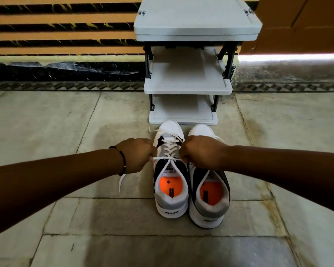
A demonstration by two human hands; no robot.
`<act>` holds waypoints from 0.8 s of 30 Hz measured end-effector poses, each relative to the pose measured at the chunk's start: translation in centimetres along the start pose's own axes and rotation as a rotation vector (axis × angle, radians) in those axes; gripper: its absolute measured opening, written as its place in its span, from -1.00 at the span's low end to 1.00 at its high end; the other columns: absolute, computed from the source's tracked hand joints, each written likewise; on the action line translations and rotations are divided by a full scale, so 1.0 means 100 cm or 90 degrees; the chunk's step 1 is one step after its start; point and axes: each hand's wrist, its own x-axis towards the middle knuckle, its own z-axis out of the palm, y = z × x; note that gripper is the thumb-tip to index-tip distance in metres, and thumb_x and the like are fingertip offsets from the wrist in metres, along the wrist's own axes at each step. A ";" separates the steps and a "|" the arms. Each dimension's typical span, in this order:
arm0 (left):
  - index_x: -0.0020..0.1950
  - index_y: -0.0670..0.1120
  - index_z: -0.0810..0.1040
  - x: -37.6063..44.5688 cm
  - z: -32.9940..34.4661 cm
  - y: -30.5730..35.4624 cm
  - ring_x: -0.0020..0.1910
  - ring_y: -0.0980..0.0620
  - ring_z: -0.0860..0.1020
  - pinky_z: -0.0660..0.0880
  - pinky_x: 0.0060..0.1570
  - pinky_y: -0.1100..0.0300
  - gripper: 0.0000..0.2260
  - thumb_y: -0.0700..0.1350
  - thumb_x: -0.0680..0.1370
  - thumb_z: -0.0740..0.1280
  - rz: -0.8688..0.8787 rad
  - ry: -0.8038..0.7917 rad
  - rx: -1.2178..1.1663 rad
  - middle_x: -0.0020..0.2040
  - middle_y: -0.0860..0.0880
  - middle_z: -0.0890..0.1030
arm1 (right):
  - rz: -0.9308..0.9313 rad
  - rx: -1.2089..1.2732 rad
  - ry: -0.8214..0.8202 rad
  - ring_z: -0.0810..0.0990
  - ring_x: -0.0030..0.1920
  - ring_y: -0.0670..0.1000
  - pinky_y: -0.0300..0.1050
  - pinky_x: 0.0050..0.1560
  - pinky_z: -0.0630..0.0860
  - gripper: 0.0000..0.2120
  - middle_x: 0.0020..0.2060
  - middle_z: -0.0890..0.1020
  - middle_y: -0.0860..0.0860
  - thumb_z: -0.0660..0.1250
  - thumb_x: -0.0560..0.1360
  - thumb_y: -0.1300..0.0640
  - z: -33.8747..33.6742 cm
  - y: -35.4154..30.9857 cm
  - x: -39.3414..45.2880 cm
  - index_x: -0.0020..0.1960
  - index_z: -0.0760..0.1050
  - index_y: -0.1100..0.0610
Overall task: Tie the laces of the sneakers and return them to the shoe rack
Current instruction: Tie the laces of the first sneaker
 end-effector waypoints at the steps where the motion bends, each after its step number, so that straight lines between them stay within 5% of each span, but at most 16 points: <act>1: 0.11 -0.06 0.53 0.000 -0.001 -0.001 0.05 -0.15 0.50 0.46 0.06 0.00 -0.77 -0.13 0.56 0.13 -0.002 -0.001 0.002 0.10 -0.14 0.50 | -0.006 -0.010 -0.005 0.57 0.01 0.13 -0.10 -0.13 0.45 -0.83 -0.05 0.63 0.14 0.23 0.42 0.28 0.002 -0.002 0.000 -0.07 0.57 0.15; 8: 0.11 -0.01 0.54 0.001 -0.006 0.000 0.07 -0.12 0.50 0.44 0.03 0.05 -0.77 -0.07 0.56 0.14 0.012 0.000 0.046 0.09 -0.11 0.52 | -0.020 -0.018 -0.009 0.58 0.01 0.14 0.04 -0.03 0.55 -0.84 -0.08 0.64 0.14 0.23 0.40 0.30 -0.001 0.001 0.000 -0.11 0.57 0.16; 18: 0.11 0.01 0.54 0.003 -0.013 0.001 0.12 -0.07 0.48 0.39 0.09 0.07 -0.76 -0.03 0.55 0.14 0.050 0.020 0.117 0.10 -0.03 0.56 | 0.076 0.066 -0.074 0.58 -0.05 0.12 -0.12 -0.14 0.48 -0.86 -0.11 0.66 0.14 0.29 0.43 0.26 -0.007 -0.007 0.003 -0.06 0.61 0.19; 21: -0.03 -0.06 0.58 -0.004 -0.005 -0.001 -0.02 -0.02 0.53 0.47 0.00 0.09 -0.71 0.06 0.51 0.15 0.068 0.145 -0.052 -0.02 -0.03 0.60 | 0.205 0.438 -0.133 0.53 -0.22 0.00 -0.21 -0.26 0.41 -0.91 -0.25 0.61 0.05 0.35 0.43 0.22 -0.020 -0.006 0.003 -0.13 0.61 0.21; 24: -0.25 -0.10 0.54 -0.007 -0.004 0.010 -0.21 0.08 0.54 0.46 -0.23 0.32 -0.72 -0.03 0.57 0.16 -0.025 0.225 -0.504 -0.23 -0.03 0.58 | 0.271 0.860 -0.116 0.48 -0.31 -0.01 -0.19 -0.27 0.42 -0.84 -0.30 0.55 0.08 0.23 0.51 0.23 -0.030 -0.005 0.006 -0.20 0.52 0.23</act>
